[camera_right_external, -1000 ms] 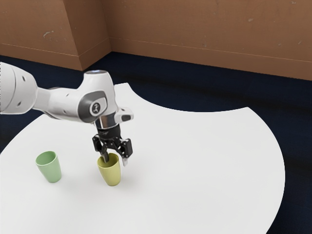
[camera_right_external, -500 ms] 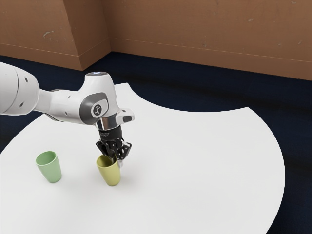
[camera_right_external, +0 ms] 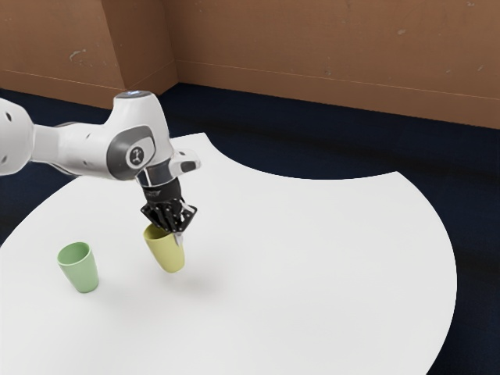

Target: Place the right cup onto the left cup

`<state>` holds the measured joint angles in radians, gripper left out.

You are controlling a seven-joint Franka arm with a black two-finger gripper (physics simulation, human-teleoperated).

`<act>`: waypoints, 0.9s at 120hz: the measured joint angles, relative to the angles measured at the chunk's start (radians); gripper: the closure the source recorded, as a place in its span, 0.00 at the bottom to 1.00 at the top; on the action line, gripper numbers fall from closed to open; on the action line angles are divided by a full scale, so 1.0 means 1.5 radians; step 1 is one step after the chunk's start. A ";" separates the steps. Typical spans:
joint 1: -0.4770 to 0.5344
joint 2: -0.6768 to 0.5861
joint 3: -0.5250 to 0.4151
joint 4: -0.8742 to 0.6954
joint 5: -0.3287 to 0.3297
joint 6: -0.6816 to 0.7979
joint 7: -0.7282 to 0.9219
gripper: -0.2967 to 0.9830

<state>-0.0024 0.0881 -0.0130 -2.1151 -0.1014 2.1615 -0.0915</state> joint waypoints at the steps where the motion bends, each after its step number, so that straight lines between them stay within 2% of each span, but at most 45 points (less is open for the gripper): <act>1: 0.001 -0.003 0.000 0.000 0.002 -0.001 0.000 0.84; 53: 0.054 -0.124 -0.004 -0.009 0.098 -0.105 -0.026 0.84; 108: 0.130 -0.181 -0.017 -0.044 0.147 -0.157 -0.042 0.84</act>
<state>0.1931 -0.1830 -0.0390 -2.1811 0.1188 1.9256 -0.1549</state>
